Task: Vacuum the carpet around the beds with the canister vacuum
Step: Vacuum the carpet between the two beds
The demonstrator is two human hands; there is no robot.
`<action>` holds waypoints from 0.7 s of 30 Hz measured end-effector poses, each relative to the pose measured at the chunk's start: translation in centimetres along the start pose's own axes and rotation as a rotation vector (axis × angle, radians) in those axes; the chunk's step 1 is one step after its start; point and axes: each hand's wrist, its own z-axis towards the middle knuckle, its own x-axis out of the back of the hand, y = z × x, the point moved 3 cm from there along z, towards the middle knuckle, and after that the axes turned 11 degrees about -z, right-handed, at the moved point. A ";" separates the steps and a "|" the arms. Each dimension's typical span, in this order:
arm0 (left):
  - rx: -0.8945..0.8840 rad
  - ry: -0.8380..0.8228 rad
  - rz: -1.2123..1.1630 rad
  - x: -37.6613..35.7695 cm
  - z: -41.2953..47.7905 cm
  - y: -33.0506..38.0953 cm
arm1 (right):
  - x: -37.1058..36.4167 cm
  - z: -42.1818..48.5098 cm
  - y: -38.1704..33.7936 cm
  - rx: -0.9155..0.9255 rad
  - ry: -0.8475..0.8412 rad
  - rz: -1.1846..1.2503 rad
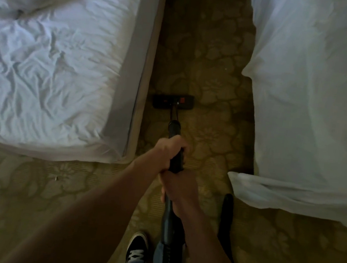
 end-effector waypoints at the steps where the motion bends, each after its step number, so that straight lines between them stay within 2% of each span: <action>1: -0.010 0.014 0.009 1.0 0.1 0.0 | -0.9 -0.2 -0.2 0.003 -0.003 -0.001; 6: -0.049 0.004 -0.003 5.2 1.3 0.1 | -4.3 -0.3 -1.5 0.062 0.028 -0.114; 10: -0.065 -0.031 -0.079 5.7 1.2 -1.2 | -4.6 -0.5 -0.6 0.065 0.063 -0.178; 21: 0.110 -0.039 -0.141 3.3 -4.5 -12.1 | -3.2 -6.2 10.5 -0.112 0.064 -0.227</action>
